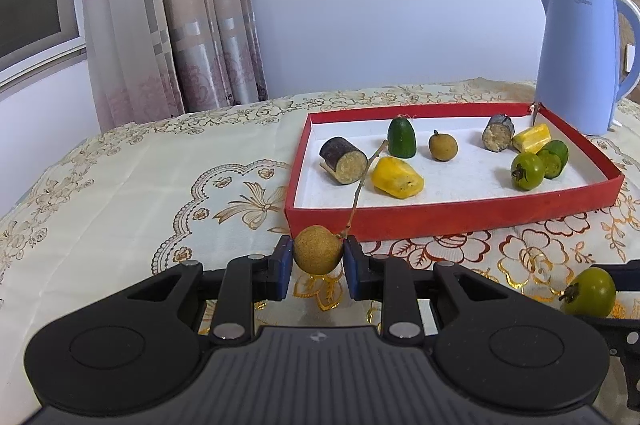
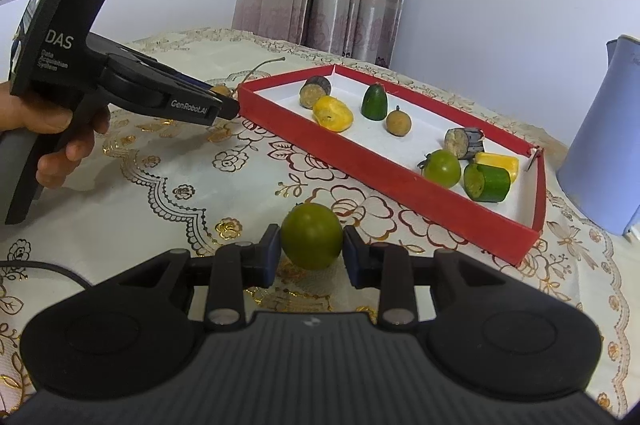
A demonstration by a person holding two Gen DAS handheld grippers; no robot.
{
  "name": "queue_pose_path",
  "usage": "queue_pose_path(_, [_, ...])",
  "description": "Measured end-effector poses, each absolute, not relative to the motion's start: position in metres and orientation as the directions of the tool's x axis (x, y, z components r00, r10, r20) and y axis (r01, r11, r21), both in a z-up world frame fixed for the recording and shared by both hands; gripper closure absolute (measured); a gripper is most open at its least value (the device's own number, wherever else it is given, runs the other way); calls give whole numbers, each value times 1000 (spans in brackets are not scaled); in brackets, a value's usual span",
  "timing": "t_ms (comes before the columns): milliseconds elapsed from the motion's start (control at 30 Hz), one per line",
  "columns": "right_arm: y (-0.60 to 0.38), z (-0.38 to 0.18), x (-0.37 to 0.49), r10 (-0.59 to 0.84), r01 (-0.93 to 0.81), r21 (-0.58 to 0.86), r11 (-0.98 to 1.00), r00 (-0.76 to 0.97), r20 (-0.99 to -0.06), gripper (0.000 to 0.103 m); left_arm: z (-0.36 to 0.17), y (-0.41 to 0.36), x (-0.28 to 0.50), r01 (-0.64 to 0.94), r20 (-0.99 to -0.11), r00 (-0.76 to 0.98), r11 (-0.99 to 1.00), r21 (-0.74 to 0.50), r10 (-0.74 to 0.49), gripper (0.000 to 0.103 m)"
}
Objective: Organize fruits
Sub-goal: 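Carry the longan into the tray and open the left gripper while the right grasps the lime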
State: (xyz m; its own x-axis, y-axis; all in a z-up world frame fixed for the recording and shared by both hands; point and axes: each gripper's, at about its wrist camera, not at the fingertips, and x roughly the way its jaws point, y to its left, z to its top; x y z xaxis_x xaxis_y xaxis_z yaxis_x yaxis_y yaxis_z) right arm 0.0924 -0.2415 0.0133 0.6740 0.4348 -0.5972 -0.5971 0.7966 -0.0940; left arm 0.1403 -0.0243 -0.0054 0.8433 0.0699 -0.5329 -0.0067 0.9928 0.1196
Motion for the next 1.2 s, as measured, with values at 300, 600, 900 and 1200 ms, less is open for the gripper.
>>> queue_pose_path(300, [-245,15,92,441,-592,-80,802,676,-591,72,6,-35,155,3,-543,837,993,119,63,77])
queue_pose_path(600, [-248,17,94,437,-577,-64,814,683,-585,72,20,-69,194,38,-534,845,990,133,39,77])
queue_pose_path(900, [-251,19,93,439,-572,-59,818,688,-578,72,15,-110,231,60,-535,843,981,186,50,77])
queue_pose_path(1200, [-250,20,91,439,-574,-62,817,687,-579,72,2,-119,257,35,-554,828,977,210,89,77])
